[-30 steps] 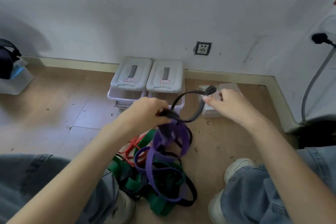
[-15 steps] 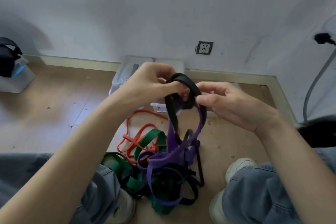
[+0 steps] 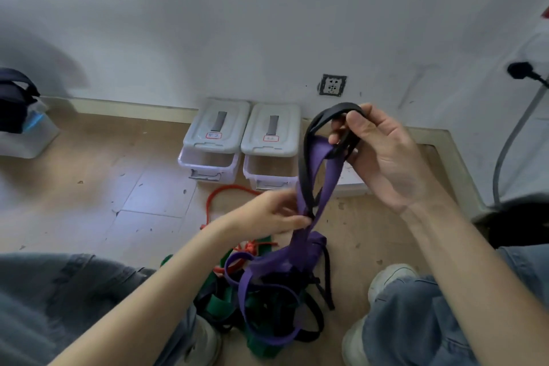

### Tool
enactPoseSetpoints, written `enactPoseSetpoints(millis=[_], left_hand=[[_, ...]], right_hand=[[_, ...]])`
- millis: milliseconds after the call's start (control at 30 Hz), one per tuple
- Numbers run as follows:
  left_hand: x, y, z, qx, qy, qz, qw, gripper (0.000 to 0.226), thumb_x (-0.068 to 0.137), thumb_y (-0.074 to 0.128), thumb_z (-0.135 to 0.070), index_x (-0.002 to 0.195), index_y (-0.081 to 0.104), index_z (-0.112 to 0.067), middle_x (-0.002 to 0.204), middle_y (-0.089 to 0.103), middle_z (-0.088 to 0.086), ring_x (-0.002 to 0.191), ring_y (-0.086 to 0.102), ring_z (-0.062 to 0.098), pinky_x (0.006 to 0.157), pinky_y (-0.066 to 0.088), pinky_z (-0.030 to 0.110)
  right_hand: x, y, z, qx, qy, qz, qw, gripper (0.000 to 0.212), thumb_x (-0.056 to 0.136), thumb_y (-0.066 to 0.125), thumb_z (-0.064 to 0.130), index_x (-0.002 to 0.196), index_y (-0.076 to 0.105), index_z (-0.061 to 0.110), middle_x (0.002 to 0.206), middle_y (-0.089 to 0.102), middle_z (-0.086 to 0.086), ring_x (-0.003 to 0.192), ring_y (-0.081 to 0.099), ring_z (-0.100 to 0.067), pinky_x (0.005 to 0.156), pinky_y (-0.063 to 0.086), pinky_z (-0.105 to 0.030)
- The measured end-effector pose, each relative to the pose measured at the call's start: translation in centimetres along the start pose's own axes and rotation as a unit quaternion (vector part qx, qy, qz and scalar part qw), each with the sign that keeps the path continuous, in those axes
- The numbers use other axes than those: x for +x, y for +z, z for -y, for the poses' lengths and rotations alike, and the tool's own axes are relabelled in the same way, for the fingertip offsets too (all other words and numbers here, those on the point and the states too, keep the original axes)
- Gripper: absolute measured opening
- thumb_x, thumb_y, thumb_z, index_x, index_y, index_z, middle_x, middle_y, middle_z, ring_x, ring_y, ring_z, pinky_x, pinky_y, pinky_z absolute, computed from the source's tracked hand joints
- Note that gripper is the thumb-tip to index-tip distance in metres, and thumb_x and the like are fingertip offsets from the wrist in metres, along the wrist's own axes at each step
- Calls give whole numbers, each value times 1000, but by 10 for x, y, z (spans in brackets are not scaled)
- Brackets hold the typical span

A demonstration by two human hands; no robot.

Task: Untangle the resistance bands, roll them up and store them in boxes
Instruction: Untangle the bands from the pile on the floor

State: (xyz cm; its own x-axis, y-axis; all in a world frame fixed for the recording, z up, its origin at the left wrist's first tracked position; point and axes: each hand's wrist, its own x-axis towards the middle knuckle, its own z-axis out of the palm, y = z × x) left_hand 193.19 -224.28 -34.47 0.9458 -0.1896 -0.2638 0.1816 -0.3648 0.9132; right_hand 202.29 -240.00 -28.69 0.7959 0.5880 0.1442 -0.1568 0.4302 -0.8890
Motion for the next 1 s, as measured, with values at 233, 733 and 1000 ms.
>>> enactPoseSetpoints(millis=[233,733,1000], left_hand=[[-29,-67,-73,-178,186,-154,954,20,83,65,-37,73,70,-20,64,65,-10,61,62,4,66,53,17],[-7,-40,-77,-221,95,-226,944,27,91,56,-27,75,62,-5,65,61,-1,67,62,17,66,55,25],[1,-13,11,-210,0,-212,954,60,62,75,-39,114,52,-22,113,62,1,97,66,14,84,54,27]], right_hand=[[6,-27,-11,-407,59,-149,899,7,87,64,21,82,61,15,72,60,4,69,54,-11,63,41,-21],[-8,16,-29,-335,141,133,922,26,77,73,27,99,63,21,76,69,13,56,61,-6,49,44,-15],[-5,13,-25,-262,39,-81,961,27,79,61,36,77,58,9,55,55,-9,31,38,-8,35,31,-17]])
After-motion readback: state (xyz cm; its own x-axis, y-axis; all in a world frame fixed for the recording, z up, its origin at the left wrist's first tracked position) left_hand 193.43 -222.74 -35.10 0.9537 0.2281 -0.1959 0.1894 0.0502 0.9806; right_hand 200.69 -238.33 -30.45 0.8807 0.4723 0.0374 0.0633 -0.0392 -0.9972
